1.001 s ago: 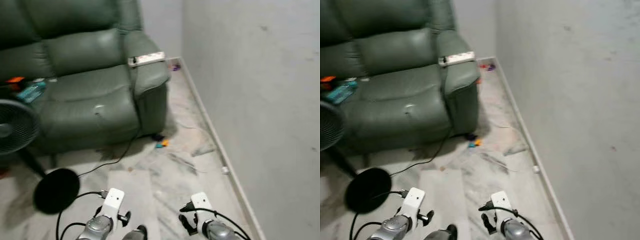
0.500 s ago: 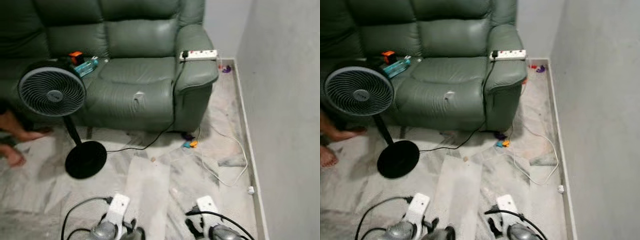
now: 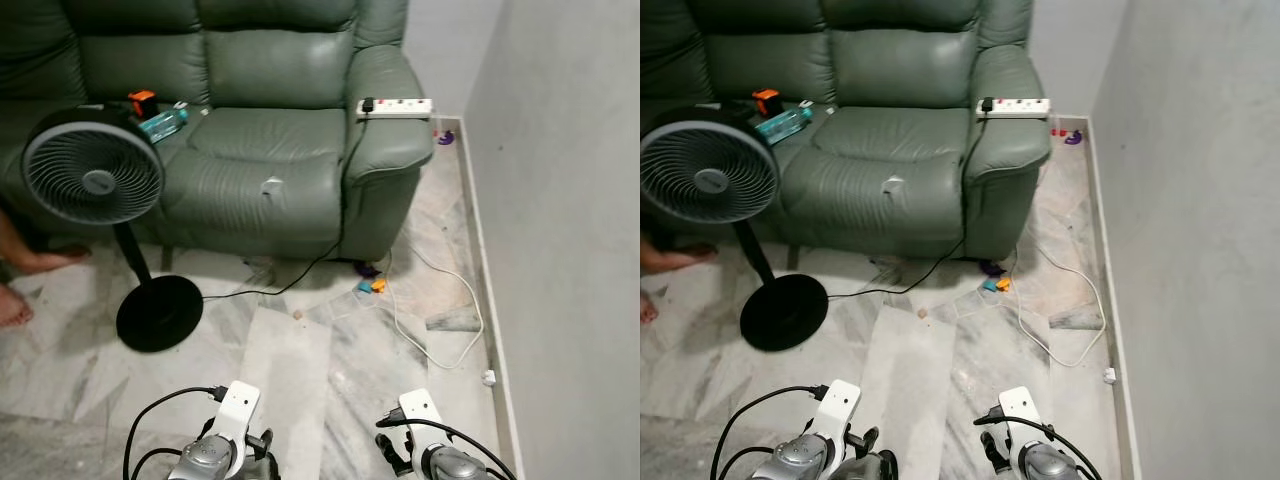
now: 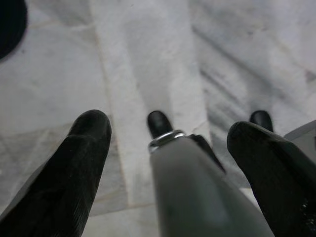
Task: Hang keys on a hook
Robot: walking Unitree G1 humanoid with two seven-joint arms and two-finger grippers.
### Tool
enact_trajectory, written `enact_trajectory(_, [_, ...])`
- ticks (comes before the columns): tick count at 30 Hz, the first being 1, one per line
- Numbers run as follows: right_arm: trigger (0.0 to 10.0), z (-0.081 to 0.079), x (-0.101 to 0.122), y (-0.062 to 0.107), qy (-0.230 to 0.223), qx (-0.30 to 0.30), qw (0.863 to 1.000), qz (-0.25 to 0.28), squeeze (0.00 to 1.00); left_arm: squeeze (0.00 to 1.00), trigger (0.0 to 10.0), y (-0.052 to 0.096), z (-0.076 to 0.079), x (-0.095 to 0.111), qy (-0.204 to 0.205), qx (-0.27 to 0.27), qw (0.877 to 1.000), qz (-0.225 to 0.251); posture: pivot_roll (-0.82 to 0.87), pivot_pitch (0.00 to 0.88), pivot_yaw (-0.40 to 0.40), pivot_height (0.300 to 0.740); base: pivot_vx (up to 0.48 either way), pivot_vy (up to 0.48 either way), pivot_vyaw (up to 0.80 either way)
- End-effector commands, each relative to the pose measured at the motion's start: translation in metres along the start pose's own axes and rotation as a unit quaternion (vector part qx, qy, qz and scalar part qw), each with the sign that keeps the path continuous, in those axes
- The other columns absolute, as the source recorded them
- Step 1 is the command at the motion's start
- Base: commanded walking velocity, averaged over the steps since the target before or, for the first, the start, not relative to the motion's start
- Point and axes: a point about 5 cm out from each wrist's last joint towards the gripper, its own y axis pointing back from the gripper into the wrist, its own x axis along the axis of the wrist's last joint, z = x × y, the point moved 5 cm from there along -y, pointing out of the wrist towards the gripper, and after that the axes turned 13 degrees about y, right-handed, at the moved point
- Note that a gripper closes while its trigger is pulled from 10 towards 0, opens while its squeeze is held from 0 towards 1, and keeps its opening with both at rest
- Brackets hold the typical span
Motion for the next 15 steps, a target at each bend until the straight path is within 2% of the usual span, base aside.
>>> enact_trajectory(1, [10.0,-0.0057,-0.0126,0.0021,-0.006,0.007,1.0,-0.016,0.0,0.0,10.0,0.0006,-0.0009,-0.0057,0.001,0.002,1.0,-0.011,-0.04,0.179,0.025,0.74,0.0,0.48,0.0])
enact_trajectory(15, [10.0,-0.0038,-0.0123,0.0021,-0.002,0.005,1.0,-0.017,0.0,0.0,10.0,0.001,-0.0016,-0.0095,0.004,0.005,1.0,-0.016,-0.04,0.175,0.019,0.74,0.0,0.48,0.0])
